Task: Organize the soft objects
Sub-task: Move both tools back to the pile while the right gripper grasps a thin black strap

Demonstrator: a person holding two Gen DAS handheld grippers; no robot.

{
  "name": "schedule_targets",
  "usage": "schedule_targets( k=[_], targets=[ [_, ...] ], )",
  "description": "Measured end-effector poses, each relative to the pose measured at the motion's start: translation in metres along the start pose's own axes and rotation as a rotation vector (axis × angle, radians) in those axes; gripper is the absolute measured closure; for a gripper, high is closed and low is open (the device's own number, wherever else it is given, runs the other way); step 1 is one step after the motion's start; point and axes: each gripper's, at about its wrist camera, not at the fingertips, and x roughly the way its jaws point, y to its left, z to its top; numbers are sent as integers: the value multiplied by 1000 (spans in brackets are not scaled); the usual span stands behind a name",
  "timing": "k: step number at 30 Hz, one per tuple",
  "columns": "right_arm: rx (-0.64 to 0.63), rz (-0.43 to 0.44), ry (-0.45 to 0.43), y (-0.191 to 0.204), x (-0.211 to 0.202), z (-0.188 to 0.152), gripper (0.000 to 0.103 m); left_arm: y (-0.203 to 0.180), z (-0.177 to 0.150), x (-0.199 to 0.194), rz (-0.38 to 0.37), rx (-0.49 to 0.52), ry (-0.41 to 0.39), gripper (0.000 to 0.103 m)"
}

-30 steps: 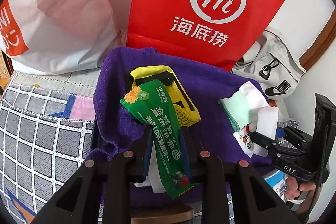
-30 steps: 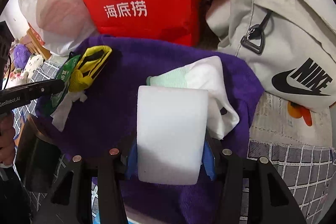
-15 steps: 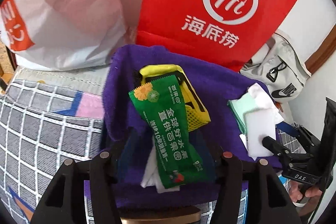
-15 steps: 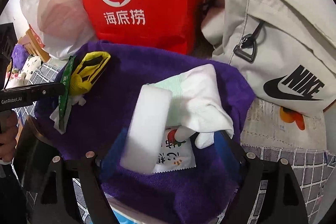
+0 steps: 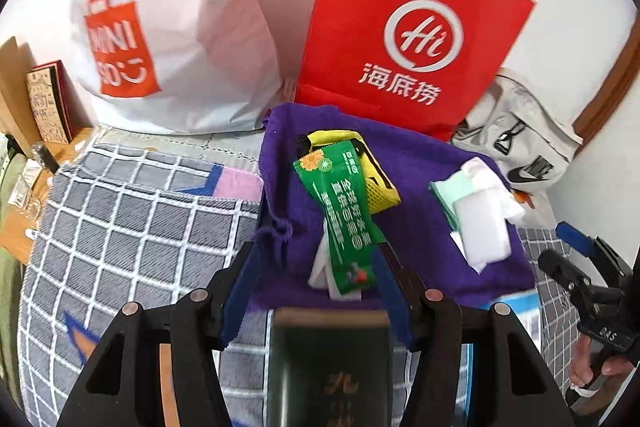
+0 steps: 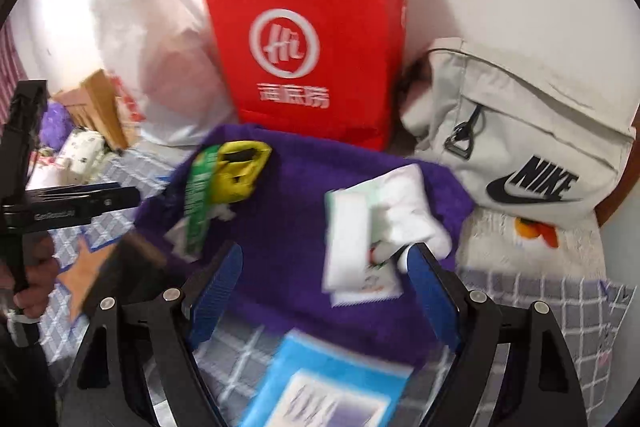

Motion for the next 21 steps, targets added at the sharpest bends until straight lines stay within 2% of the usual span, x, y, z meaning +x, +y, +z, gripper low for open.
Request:
schedule_targets(
  k=[4,5,7,9,10,12,15,18,21],
  targets=[
    [9,36,0,20,-28,-26,20,3,-22,-29,-23,25,-25,47],
    [6,35,0,24,-33,-33,23,5,-30,-36,-21,27,-34,47],
    [-6,41,16,34,-45,-53,31,6,-44,-49,-15,36,-46,47],
    [-10,46,42,42,-53,-72,44,9,-60,-60,-9,37,-49,47],
    [-12,51,53,44,-56,-78,48,10,-66,-63,-9,27,-47,47],
    [-14,64,81,51,-63,-97,62,14,-77,-70,-23,12,-44,47],
    [0,84,91,57,-74,-119,74,20,-94,-78,-32,-42,-50,47],
    [25,107,90,60,-81,-136,77,30,-107,-82,-69,-99,-41,48],
    [29,124,92,65,-85,-151,77,34,-122,-85,-65,-107,-41,48]
  ],
)
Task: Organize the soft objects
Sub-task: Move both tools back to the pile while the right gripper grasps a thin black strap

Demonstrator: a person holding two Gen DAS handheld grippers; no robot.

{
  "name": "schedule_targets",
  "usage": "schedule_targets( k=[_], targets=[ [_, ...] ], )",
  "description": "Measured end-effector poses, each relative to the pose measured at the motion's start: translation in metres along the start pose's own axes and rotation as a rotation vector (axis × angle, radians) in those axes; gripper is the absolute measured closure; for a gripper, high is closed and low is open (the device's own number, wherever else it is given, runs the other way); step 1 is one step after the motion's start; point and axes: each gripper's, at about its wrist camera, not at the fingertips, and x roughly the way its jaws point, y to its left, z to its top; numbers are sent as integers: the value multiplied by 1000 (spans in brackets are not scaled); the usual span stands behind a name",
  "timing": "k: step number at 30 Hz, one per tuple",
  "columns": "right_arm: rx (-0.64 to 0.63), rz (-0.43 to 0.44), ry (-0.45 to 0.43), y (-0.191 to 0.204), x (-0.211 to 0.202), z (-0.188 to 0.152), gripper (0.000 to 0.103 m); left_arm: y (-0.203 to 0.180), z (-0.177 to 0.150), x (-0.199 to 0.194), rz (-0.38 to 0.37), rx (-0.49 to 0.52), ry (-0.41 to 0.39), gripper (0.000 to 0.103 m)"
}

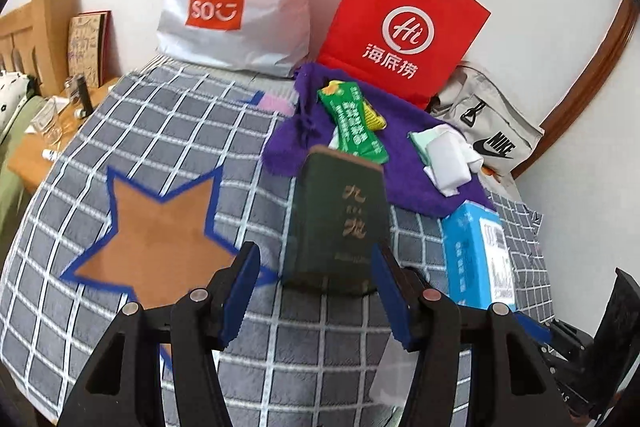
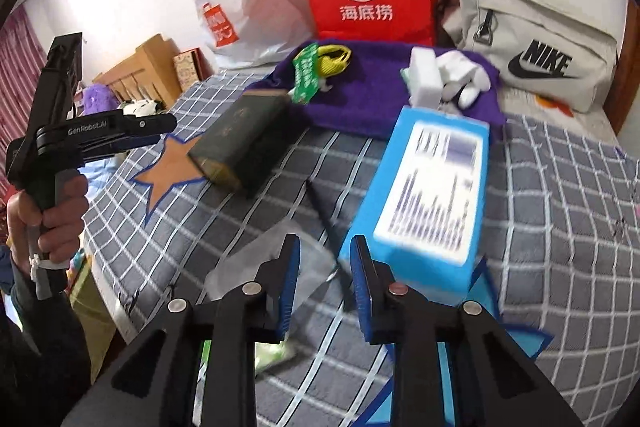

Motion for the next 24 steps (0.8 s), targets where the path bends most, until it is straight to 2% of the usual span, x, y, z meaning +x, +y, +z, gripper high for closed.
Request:
schedule_targets(
  k=[5,13,14,15,16,24],
  targets=[
    [-23,-91,23,1,13,-21,77,4,-22,-1,-11,11,18,48],
    [25,-63,56,-13,51,-36,77,5,-41,12,-5,30,62,48],
    [30,-52,47,-13,53,-36,80,4,-42,13,-1,34,66,48],
    [32,-43,36,-13,55,-36,95,3,-42,14,3,34,70,48],
    [30,-36,25,-12,56,-36,100,3,-43,15,4,35,73,48],
    [26,-34,-29,-9,15,-56,100,-9,-52,9,0,63,74,48]
  ],
)
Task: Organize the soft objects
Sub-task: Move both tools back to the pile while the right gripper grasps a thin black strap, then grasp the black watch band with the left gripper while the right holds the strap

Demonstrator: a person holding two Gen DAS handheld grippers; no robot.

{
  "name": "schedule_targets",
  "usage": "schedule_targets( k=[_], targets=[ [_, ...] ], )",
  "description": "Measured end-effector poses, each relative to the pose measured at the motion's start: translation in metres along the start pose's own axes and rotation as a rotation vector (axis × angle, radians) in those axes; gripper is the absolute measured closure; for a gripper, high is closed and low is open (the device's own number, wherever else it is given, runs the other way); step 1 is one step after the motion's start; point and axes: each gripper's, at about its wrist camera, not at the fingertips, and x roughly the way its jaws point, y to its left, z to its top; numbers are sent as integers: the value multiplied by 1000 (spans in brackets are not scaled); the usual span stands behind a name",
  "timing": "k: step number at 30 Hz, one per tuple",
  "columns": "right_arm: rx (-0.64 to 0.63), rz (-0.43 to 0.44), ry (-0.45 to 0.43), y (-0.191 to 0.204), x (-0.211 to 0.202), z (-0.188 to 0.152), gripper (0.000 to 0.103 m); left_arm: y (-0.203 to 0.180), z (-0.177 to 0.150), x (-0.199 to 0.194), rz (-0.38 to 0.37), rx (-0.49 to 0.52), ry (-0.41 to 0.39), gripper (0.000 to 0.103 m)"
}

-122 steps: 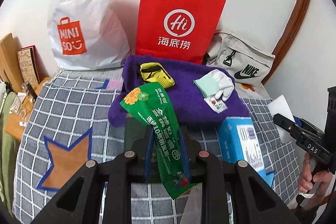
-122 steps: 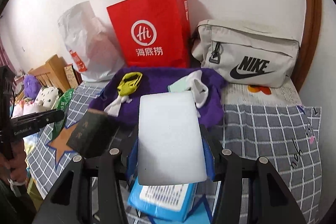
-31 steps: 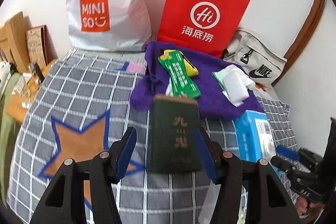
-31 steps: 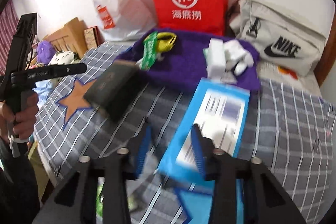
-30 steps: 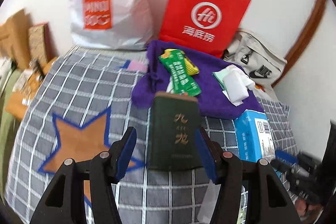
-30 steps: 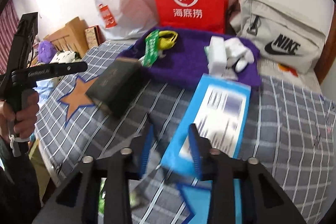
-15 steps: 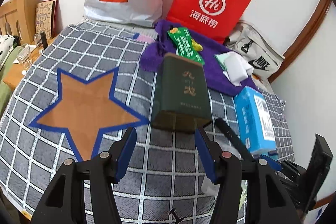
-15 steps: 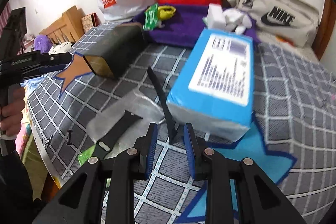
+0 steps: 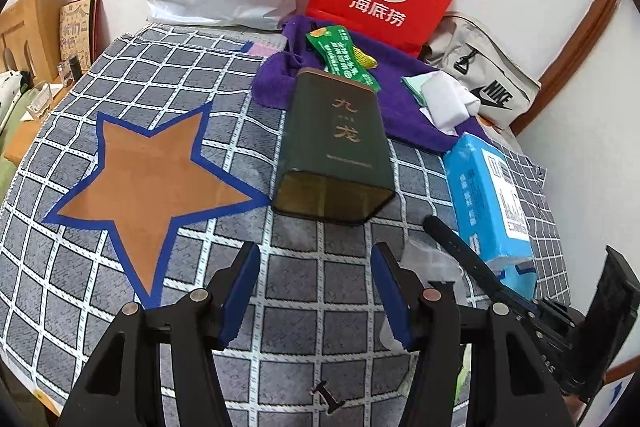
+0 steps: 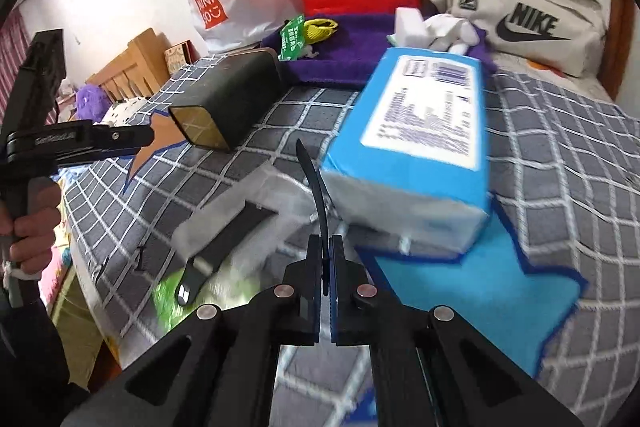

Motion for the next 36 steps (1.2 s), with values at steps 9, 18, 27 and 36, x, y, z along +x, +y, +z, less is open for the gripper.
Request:
schedule_targets(
  k=[9,18,27,36],
  targets=[
    [-30,-78,23,-11,-42,-49,100,-16,-15,-12,-14,27,-6,48],
    [-59,-60,35,-16,-24,-57,98,-24,-21,-9,-4,64,8,48],
    [-83,-30,17,-14,4,-35,99,-47,-32,15,-37,169,79,48],
    [-77,-28,-7,-14,-15,-37,100,-96,-47,36,-118,319,137,48]
  ],
)
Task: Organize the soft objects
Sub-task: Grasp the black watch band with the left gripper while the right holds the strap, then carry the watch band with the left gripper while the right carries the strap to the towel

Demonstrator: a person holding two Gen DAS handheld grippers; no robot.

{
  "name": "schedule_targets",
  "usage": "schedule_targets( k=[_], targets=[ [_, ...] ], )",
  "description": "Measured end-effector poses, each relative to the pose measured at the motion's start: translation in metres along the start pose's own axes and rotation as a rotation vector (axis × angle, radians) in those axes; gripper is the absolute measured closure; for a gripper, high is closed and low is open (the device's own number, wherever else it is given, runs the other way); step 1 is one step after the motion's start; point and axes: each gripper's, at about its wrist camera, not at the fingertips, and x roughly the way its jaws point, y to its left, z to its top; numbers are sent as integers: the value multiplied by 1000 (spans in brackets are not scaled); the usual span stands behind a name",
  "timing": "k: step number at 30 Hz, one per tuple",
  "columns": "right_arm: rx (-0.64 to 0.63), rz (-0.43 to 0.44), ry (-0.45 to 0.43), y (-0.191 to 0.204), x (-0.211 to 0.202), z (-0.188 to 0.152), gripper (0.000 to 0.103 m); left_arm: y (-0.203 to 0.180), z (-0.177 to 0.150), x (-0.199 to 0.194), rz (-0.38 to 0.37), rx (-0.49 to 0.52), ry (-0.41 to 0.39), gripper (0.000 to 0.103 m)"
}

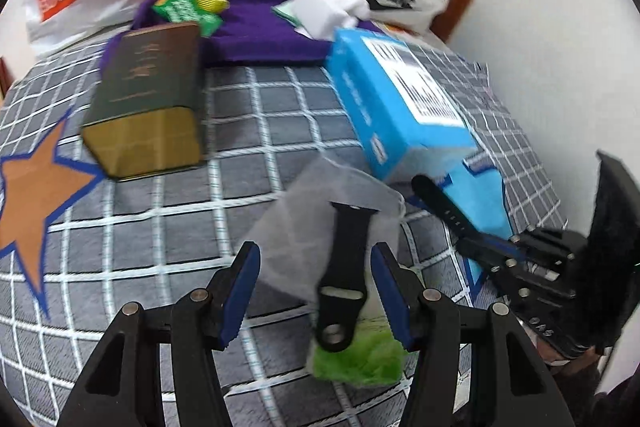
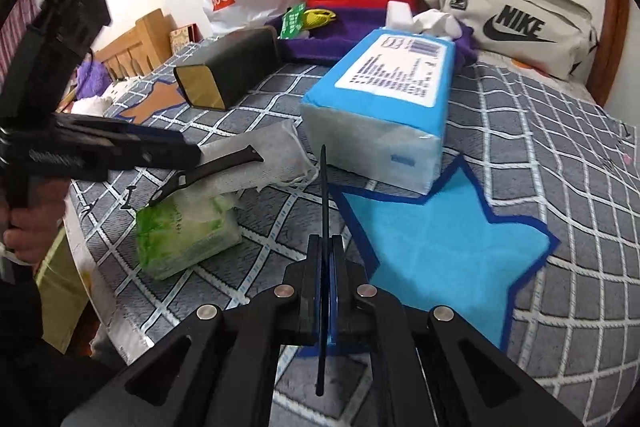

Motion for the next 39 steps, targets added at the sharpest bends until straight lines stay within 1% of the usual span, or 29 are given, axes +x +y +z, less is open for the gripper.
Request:
schedule_targets(
  k=[5,7,8,10,12,16,18,21,24,31,35,39],
  targets=[
    [40,-6,-11,-7,-10,-10,100,-8,3,20,-8,14,53,50],
    [57,-11,-4,-10,-9,-15,100,-9,3,23,-17,14,57,57],
    [63,-14,0,-12,-8,-16,100,-9,3,23,-24,15,55,59],
    [76,-15,10,-16,-5,-19,100,-11,4,24,-41,26,56,73],
    [88,-14,14,-19,-3,-20,100,-13,5,26,-47,33,55,79],
    [88,-6,13,-18,-2,-20,100,-9,6,23,-56,16,43,80],
    [83,-10,11,-18,-3,-19,100,-5,7,16,-47,11,26,80],
    [79,-7,0,-16,-6,-17,100,5,8,6,-16,-6,7,80],
    [80,-26,8,-14,-6,-16,100,21,5,-2,23,-33,-10,80],
    [68,-34,-4,-7,-16,-15,100,65,-6,-12,115,-134,-15,80],
    [66,-35,-23,-3,-28,-12,100,80,-12,-11,133,-171,-19,80],
    [83,-31,-37,-2,-39,-7,100,84,-15,-9,150,-181,-22,80]
  ],
)
